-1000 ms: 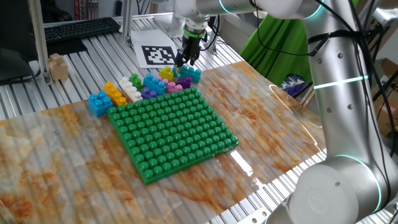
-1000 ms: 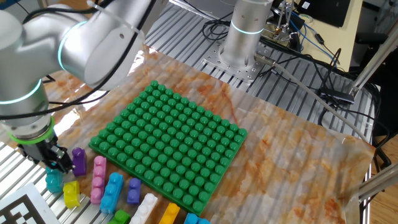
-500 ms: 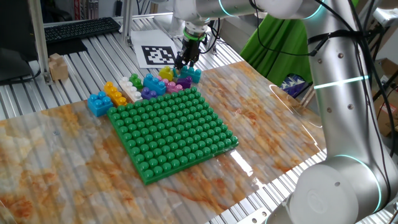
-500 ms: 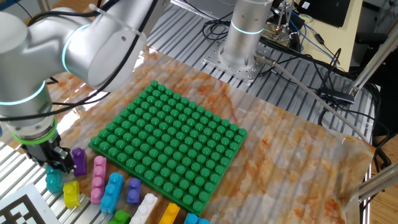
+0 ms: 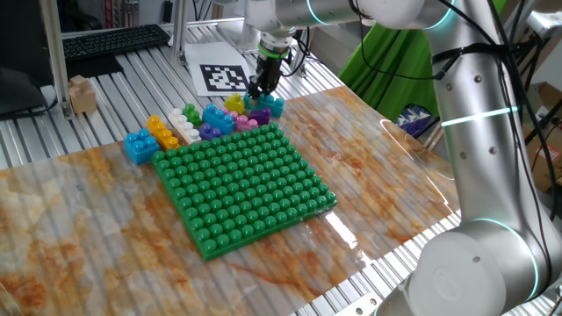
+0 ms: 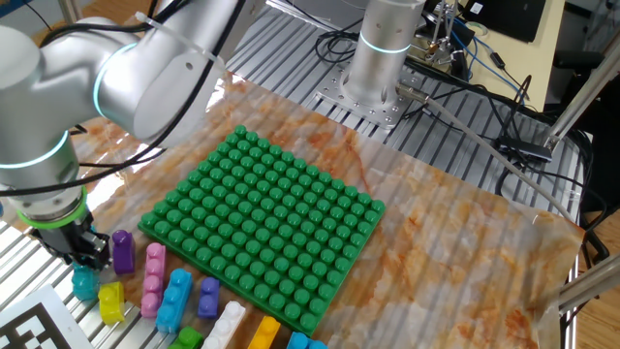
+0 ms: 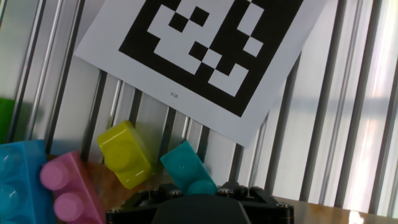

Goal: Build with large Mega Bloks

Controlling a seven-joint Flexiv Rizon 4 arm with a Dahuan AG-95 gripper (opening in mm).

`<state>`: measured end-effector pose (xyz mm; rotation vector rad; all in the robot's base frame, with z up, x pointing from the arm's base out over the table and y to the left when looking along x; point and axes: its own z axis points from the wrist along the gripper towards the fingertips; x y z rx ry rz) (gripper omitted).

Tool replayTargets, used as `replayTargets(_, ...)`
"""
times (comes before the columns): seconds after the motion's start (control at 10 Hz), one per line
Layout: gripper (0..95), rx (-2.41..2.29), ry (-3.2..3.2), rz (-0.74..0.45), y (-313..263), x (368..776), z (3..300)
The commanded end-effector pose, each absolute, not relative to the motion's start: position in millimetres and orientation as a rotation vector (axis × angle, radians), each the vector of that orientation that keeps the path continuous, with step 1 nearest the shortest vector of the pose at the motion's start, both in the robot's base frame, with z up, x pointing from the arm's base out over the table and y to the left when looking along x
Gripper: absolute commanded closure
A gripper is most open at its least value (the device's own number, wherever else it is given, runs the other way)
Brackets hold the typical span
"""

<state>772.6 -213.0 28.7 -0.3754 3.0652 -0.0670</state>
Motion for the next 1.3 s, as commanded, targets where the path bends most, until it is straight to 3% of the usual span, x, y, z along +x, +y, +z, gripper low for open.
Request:
replayTargets(0.1,95.0,-0.375,3.065,-0.061,-212.9,771.2,30.3)
replayTargets(0.8,95.0,-0.375,3.080,-0.051,-215.3,770.5,42.1)
replayTargets(1.3,95.0,-0.353,3.119,-0.049,-202.6,773.9,84.3)
